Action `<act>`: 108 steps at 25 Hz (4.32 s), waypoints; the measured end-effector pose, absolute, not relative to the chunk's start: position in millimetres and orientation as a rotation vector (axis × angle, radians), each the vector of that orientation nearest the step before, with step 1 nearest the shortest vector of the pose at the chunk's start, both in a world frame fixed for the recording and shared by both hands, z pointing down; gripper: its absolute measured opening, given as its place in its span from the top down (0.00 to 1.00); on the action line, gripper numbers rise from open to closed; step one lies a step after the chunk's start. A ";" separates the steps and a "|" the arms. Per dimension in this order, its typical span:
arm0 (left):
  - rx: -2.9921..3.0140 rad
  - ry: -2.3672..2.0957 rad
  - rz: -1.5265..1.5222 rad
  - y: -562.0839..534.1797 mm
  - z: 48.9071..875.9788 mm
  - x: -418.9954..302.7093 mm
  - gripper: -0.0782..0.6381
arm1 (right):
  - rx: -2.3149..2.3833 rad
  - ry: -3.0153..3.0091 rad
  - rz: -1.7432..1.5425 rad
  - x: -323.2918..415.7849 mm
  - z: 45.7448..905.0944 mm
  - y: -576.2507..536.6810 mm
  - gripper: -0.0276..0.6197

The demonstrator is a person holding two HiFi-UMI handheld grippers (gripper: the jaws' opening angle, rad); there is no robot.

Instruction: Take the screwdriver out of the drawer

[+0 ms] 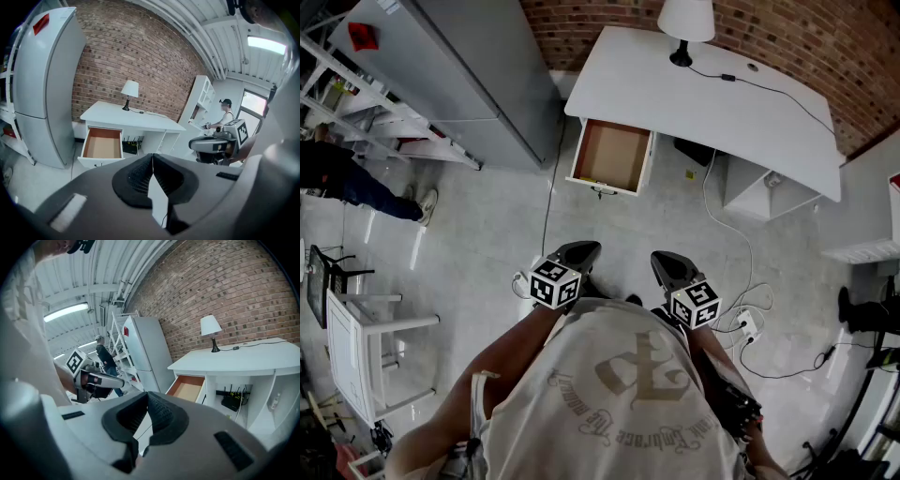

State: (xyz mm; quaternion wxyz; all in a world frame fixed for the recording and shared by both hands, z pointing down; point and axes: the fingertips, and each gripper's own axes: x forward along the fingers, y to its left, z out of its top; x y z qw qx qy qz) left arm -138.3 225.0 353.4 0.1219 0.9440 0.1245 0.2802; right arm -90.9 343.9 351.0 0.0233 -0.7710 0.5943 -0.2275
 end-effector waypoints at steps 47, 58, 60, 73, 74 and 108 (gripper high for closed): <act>2.704 -0.031 0.853 189.0 351.6 -253.2 0.88 | -2.205 2.046 -0.864 -160.0 370.1 318.8 0.95; 2.712 -0.041 0.840 184.1 345.3 -249.3 0.88 | -2.202 2.040 -0.860 -158.7 369.4 315.2 0.95; 2.710 -0.036 0.837 183.7 346.8 -246.9 0.88 | -2.208 2.041 -0.860 -157.1 369.2 315.0 0.95; 2.710 0.076 0.801 168.3 350.9 -187.5 0.88 | -2.303 1.966 -0.872 -108.9 368.6 303.4 0.95; 2.706 0.082 0.801 166.0 352.8 -183.7 0.88 | -2.309 1.959 -0.874 -105.5 369.0 301.6 0.95; 2.680 0.382 0.815 34.3 362.2 -6.0 0.88 | -2.534 1.709 -0.953 50.2 361.8 186.1 0.95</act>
